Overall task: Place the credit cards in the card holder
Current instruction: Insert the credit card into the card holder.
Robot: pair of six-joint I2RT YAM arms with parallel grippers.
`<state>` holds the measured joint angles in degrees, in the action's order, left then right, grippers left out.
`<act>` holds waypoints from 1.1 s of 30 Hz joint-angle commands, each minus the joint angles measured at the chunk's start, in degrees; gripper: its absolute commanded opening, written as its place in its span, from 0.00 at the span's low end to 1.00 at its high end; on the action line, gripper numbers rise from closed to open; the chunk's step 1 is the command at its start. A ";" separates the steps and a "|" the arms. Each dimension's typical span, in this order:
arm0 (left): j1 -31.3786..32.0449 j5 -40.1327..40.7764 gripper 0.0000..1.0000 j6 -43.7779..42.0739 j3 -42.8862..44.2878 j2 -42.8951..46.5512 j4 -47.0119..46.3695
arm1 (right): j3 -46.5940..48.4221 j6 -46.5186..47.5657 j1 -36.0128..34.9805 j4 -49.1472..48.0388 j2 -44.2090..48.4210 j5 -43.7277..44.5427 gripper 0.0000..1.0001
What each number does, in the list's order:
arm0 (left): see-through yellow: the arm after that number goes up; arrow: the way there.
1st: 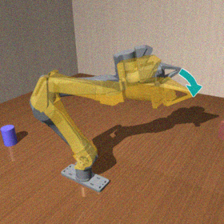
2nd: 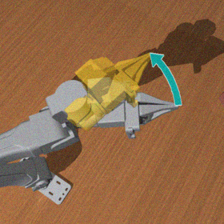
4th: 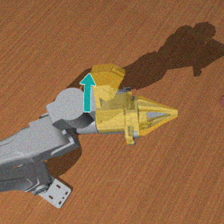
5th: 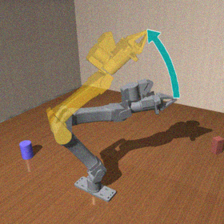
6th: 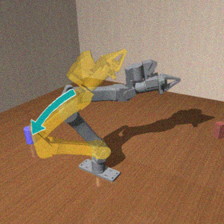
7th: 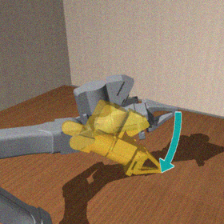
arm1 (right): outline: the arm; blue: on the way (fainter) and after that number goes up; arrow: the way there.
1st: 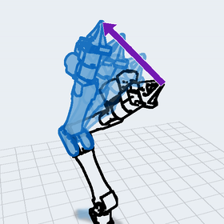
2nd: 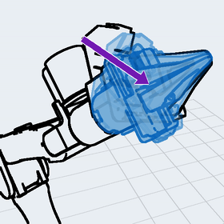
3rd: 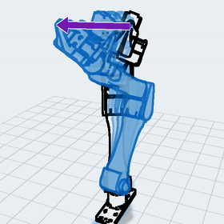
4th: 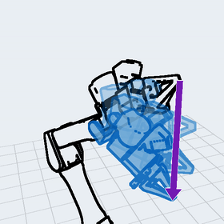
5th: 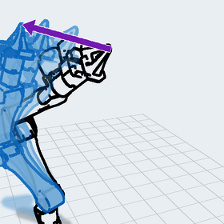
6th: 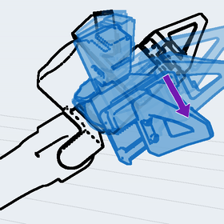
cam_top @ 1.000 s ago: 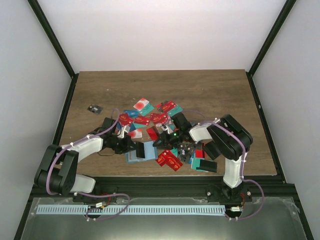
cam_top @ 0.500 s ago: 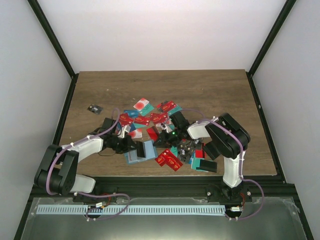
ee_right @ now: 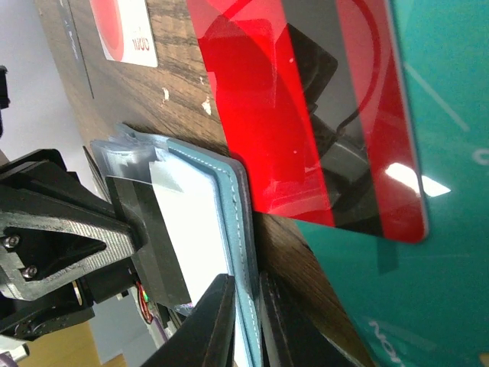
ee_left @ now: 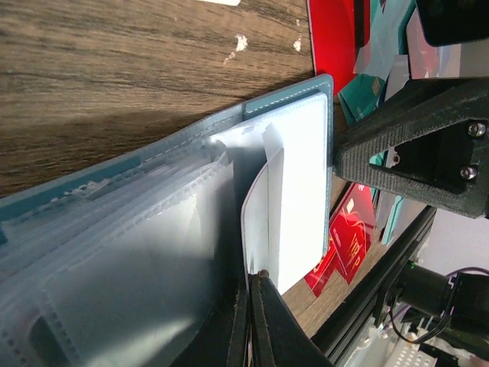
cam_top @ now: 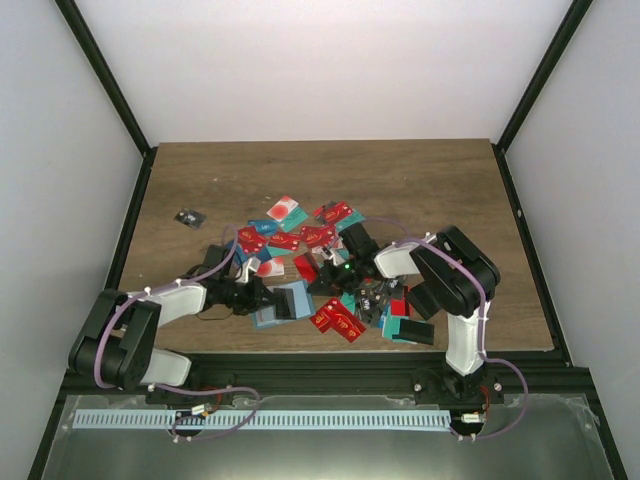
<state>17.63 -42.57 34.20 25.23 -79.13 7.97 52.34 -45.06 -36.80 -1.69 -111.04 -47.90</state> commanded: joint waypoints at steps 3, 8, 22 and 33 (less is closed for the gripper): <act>0.33 0.90 0.04 5.12 -2.93 -1.87 -6.91 | -1.45 -1.49 -0.79 1.73 -1.98 2.55 0.12; 0.37 0.99 0.04 8.34 -3.27 -3.01 -10.58 | -1.61 -1.95 -0.82 1.62 -2.17 2.50 0.12; 0.72 1.98 0.04 12.55 -3.98 -3.33 -14.48 | -3.86 -2.34 -0.82 1.28 -1.29 2.54 0.12; 3.96 2.73 0.04 16.93 -5.41 -5.08 -20.79 | -4.17 -4.57 -0.82 -0.51 -1.48 2.09 0.11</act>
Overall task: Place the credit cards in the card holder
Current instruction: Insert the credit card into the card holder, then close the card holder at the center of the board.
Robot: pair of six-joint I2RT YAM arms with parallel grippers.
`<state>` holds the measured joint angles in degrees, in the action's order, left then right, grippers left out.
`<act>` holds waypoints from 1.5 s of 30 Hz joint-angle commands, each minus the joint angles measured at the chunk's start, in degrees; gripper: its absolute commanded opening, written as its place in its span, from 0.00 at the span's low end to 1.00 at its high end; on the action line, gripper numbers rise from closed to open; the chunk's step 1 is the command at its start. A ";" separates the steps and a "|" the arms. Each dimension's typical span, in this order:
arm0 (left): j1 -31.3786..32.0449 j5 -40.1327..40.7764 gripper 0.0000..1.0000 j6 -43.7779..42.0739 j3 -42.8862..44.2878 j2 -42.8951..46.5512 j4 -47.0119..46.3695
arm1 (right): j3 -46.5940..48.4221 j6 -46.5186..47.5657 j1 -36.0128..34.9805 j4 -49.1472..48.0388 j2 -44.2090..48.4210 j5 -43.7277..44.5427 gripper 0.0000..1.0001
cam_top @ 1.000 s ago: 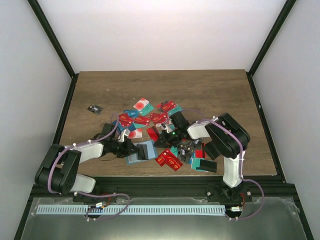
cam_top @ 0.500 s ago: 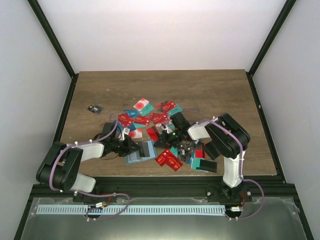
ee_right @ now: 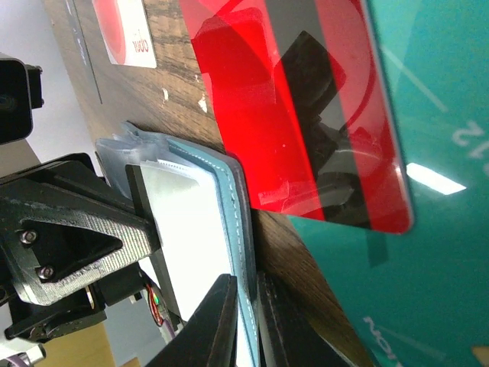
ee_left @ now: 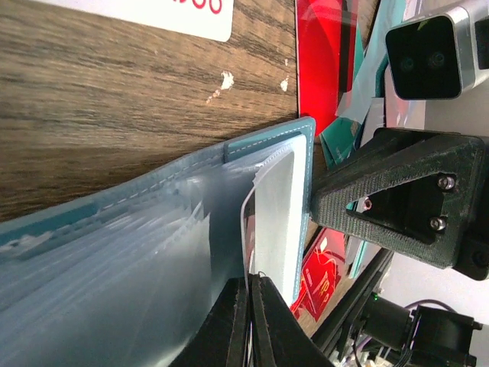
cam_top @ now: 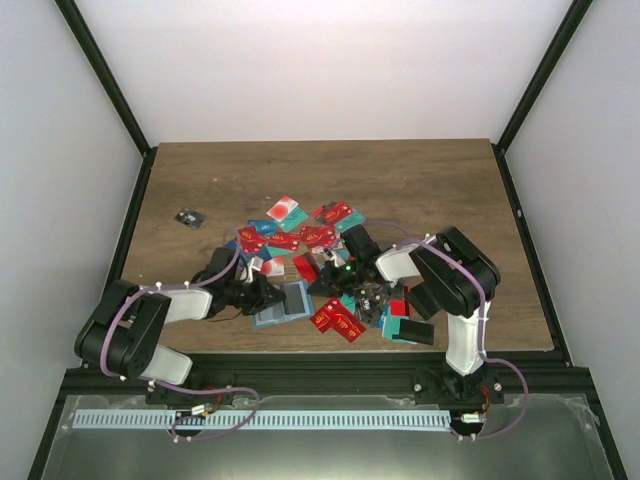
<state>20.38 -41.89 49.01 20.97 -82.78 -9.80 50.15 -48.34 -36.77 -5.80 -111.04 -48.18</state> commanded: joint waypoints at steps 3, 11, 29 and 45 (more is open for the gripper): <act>1.99 2.26 0.04 2.41 -0.58 -2.71 -3.83 | -2.21 -1.52 -0.85 3.49 -1.32 2.39 0.11; 4.05 2.32 0.04 3.70 0.23 -5.77 -6.20 | -3.03 -1.26 -0.84 3.87 0.50 3.05 0.11; 6.74 8.41 0.40 -2.69 9.19 3.40 18.34 | -3.60 0.27 -0.67 5.72 2.01 5.03 0.10; 6.28 31.71 0.57 -8.54 17.14 14.12 50.15 | -2.59 0.96 -0.67 5.80 0.95 4.52 0.10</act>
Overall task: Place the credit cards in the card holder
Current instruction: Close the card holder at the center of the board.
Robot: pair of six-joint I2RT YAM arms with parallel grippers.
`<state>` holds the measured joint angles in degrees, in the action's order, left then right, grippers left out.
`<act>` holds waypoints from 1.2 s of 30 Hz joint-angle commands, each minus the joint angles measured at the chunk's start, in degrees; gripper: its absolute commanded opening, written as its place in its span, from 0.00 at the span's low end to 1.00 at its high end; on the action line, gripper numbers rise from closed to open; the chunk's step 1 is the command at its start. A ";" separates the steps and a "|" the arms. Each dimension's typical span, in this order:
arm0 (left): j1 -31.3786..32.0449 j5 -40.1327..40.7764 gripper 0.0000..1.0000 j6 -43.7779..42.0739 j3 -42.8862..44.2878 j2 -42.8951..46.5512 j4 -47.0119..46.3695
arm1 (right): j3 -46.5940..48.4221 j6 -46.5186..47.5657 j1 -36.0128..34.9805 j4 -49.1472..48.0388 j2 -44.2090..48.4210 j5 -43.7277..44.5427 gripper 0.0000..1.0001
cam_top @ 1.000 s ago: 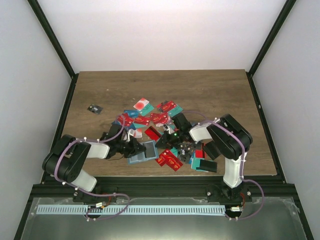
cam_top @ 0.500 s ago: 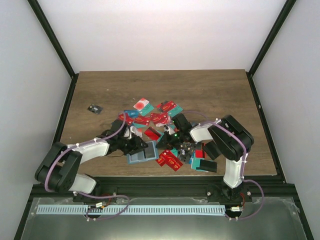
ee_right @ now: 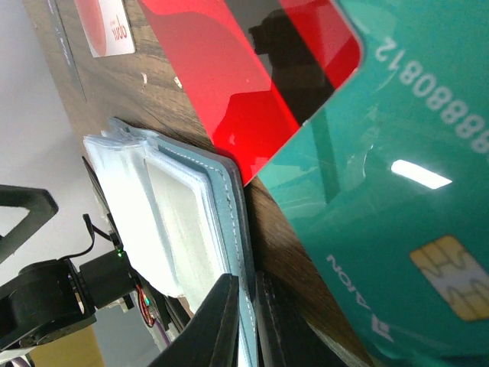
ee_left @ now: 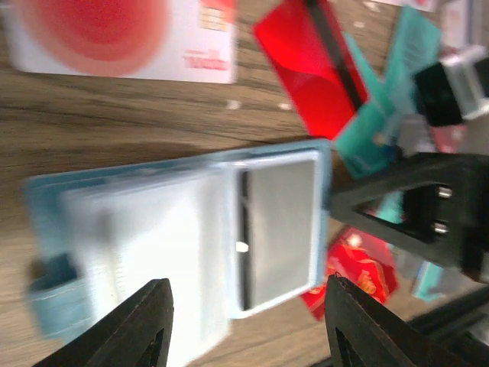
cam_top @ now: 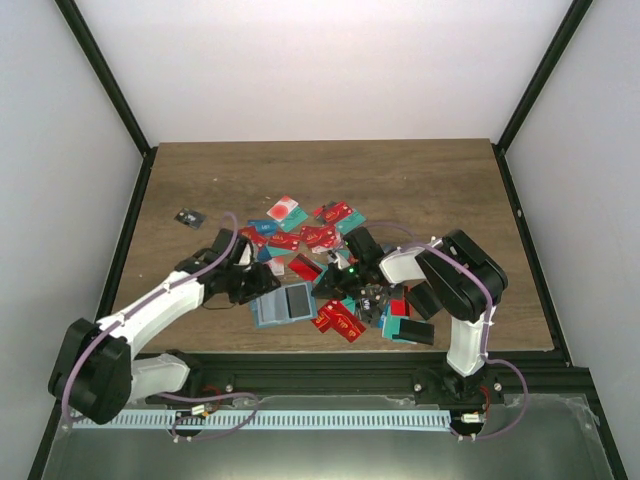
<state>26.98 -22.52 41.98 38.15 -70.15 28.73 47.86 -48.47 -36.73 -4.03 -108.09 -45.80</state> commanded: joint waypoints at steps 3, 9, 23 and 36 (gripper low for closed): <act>-0.44 13.04 0.48 -0.06 -3.20 1.41 10.38 | -0.27 1.13 -0.67 3.87 -1.79 1.95 0.11; -0.53 16.26 0.30 0.95 -5.09 -0.51 9.94 | -0.51 1.11 -0.71 3.21 -0.41 1.58 0.15; -0.36 10.24 0.13 -1.01 -6.60 -4.95 4.25 | -0.53 0.06 -1.14 1.95 5.17 -2.12 0.21; 0.40 3.48 0.10 -1.72 -6.01 -9.64 -1.97 | 3.12 -1.84 -2.18 3.68 8.38 -5.33 0.24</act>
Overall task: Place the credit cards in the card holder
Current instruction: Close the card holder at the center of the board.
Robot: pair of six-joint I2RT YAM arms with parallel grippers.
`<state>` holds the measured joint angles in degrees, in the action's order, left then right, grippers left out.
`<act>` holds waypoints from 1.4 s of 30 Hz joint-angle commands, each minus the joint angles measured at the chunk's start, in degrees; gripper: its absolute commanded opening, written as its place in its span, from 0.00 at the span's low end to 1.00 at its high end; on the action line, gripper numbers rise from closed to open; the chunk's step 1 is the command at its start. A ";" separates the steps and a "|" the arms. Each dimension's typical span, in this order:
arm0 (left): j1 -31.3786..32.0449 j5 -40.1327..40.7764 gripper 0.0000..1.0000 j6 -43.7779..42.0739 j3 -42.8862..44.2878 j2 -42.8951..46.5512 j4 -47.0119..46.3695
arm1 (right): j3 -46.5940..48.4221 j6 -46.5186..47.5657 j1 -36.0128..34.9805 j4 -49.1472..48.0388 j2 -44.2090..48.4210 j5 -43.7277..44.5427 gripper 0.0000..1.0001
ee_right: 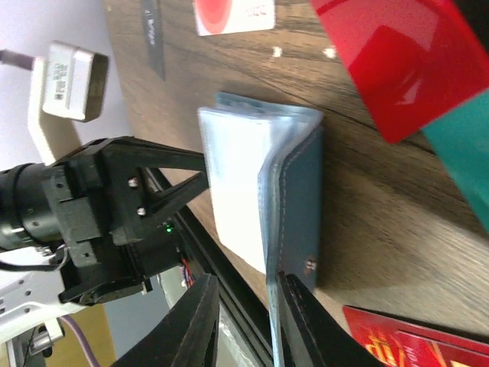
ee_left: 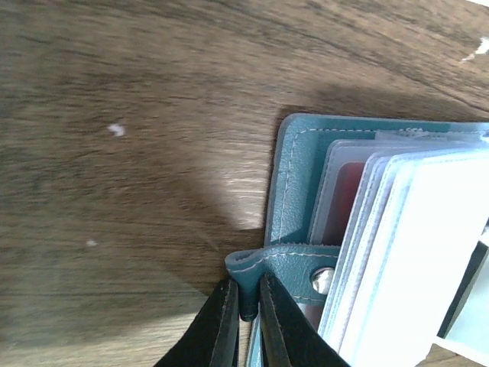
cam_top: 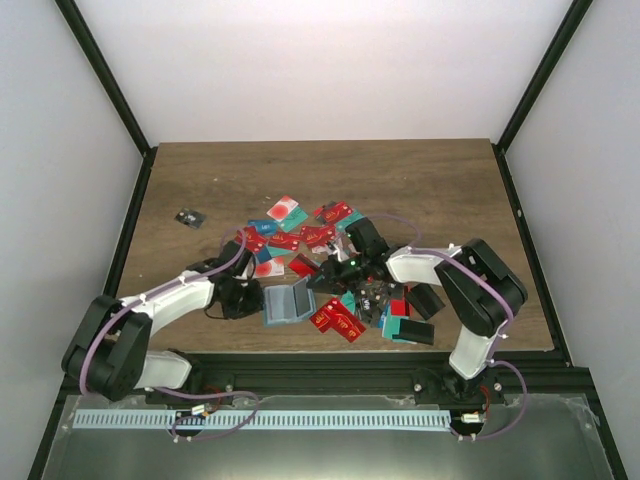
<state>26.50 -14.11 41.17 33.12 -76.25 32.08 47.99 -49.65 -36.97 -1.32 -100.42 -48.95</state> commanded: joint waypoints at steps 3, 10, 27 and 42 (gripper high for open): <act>1.33 -7.32 0.10 -0.94 -0.61 -5.05 -7.70 | 4.79 -0.86 -3.03 1.28 -0.44 -2.58 0.26; 2.90 -11.03 0.10 -1.62 0.95 -8.13 -10.49 | 9.39 -1.14 -6.17 0.95 -3.93 -3.24 0.36; 2.94 -8.53 0.16 -7.62 4.35 -4.88 -4.00 | 12.88 4.31 -6.27 1.39 -14.07 -2.19 0.36; 2.98 -6.96 0.29 -9.22 4.23 -2.67 -3.71 | 17.09 12.36 -5.04 13.01 -9.86 -0.18 0.34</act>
<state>29.26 -21.15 33.28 36.75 -79.37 28.84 62.87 -40.75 -42.33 7.16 -112.25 -50.65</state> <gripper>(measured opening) 0.289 0.344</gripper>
